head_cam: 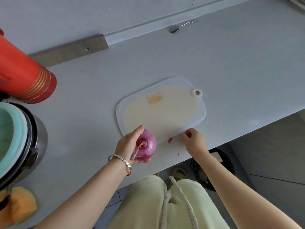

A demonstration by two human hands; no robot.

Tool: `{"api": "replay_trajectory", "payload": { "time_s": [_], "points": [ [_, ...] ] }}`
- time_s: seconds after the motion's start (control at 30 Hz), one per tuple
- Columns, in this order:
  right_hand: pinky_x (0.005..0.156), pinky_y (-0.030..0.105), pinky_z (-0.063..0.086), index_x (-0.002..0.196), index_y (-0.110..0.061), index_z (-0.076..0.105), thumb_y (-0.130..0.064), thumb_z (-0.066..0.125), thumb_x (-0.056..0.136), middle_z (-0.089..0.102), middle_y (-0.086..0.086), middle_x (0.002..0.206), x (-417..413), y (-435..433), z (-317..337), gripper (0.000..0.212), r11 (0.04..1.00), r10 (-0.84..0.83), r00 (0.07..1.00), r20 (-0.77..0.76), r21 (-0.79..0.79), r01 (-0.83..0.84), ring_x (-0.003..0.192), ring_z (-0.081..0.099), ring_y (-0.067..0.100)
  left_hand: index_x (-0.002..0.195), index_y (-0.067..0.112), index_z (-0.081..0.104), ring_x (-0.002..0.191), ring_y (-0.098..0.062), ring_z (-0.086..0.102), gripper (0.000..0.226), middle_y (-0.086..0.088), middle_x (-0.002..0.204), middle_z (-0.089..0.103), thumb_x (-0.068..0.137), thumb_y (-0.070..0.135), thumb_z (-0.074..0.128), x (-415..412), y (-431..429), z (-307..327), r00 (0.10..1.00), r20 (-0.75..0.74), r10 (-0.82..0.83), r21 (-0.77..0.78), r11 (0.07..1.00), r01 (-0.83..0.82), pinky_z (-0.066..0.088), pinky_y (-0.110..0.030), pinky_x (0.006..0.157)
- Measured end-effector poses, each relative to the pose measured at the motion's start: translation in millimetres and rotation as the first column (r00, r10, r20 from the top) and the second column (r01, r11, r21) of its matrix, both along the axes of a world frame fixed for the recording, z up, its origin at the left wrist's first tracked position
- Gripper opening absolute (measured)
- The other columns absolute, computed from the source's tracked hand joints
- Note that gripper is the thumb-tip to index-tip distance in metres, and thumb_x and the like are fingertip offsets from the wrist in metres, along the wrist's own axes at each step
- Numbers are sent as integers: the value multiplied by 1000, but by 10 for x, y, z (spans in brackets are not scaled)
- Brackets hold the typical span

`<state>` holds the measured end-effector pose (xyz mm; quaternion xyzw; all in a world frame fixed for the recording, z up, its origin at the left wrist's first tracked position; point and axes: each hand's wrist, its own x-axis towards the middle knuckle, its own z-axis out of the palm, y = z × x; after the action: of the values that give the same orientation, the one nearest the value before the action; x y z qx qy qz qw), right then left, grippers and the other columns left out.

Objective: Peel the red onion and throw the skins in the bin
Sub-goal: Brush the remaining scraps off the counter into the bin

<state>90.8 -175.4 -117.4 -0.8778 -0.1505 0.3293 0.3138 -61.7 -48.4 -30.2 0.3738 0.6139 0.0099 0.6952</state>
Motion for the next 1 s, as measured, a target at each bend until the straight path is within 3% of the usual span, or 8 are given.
{"api": "replay_trajectory", "payload": {
  "time_s": [0.07, 0.2, 0.3, 0.37, 0.47, 0.6, 0.83, 1.0],
  "points": [
    [53, 25, 36, 82, -3, 54, -11, 53, 85, 51, 7, 69, 48, -42, 32, 8, 992, -96, 987, -132, 71, 106, 58, 42, 17, 74, 15, 72, 78, -28, 64, 33, -10, 93, 68, 80, 47, 64, -11, -4, -65, 998, -46, -40, -51, 998, 37, 56, -36, 50],
    [58, 27, 38, 85, -13, 58, 1, 45, 84, 59, 1, 71, 103, -143, 77, 19, 977, -130, 970, -207, 140, 161, 62, 45, 16, 89, 14, 60, 82, -30, 60, 34, -12, 95, 62, 81, 47, 63, 37, -67, -181, 990, 14, 140, -309, 942, -129, 56, -36, 48],
    [54, 25, 35, 84, -12, 62, 1, 35, 89, 52, 0, 68, 28, -156, 58, 30, 994, 33, 993, -113, 104, -21, 60, 44, 14, 100, 13, 57, 86, -31, 61, 42, -14, 104, 61, 80, 50, 63, 133, -93, -276, 963, 91, 255, -432, 881, -192, 56, -36, 46],
    [61, 24, 35, 100, -11, 64, -6, 41, 90, 53, -3, 79, -47, -155, 7, 25, 979, 190, 981, 31, 67, -191, 69, 47, 14, 103, 14, 57, 88, -32, 62, 45, -14, 111, 60, 79, 52, 63, 207, -96, -329, 948, 105, 301, -461, 859, -222, 56, -36, 46],
    [61, 23, 34, 115, -14, 62, -18, 56, 89, 48, -7, 76, -116, -147, -84, 27, 920, 364, 897, 249, 51, -388, 67, 48, 16, 99, 15, 57, 87, -32, 62, 44, -14, 115, 59, 79, 53, 63, 304, -84, -343, 941, 118, 318, -460, 857, -233, 55, -37, 45],
    [42, 24, 36, 99, -17, 69, -29, 61, 78, 54, 4, 64, -129, -108, -185, 26, 823, 499, 722, 479, -1, -568, 52, 56, 26, 98, 16, 57, 86, -32, 63, 41, -13, 115, 59, 80, 53, 62, 352, -32, -319, 945, 131, 299, -433, 875, -216, 56, -38, 46],
    [40, 20, 40, 98, -16, 69, -43, 48, 79, 54, 4, 66, -30, -408, -279, 39, 621, 634, 431, 642, -91, -778, 53, 53, 20, 99, 16, 58, 86, -30, 62, 42, -11, 106, 61, 80, 53, 61, 226, 55, -293, 953, 139, 270, -378, 904, -200, 55, -35, 44],
    [49, 20, 39, 101, -18, 65, -52, 52, 78, 52, 2, 67, 34, -583, -355, 43, 551, 645, 406, 648, -26, -834, 54, 49, 17, 97, 15, 57, 83, -30, 62, 41, -12, 98, 62, 81, 52, 60, 171, 10, -269, 951, 136, 279, -376, 902, -211, 55, -35, 44]
  ]
}}
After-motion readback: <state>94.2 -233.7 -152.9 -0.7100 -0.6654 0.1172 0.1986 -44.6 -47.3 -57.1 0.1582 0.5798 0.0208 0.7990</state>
